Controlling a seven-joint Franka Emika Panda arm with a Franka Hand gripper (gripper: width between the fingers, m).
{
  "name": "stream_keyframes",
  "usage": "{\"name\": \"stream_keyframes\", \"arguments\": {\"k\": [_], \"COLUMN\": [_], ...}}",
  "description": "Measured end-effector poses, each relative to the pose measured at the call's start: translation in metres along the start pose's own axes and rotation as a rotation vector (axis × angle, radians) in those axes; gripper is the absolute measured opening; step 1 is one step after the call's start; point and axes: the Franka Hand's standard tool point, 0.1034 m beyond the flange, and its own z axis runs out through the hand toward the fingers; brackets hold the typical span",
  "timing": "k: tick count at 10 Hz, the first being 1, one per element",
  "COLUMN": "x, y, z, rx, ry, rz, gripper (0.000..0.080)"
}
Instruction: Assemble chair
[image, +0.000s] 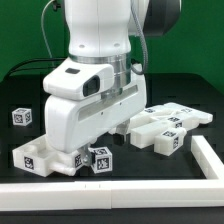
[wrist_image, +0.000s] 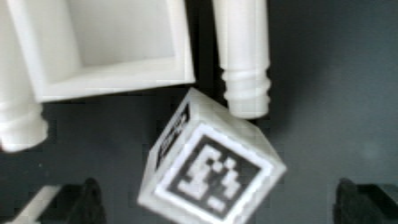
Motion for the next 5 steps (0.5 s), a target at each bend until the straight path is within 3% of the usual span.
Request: {"name": "stream_keyframes", "arguments": {"k": [5], "x": [-0.0026], "y": [-0.0024], "z": [0.0095], "rx": [-0.002], "ry": [0.002], "rz": [0.001], "gripper": [0.0623]}}
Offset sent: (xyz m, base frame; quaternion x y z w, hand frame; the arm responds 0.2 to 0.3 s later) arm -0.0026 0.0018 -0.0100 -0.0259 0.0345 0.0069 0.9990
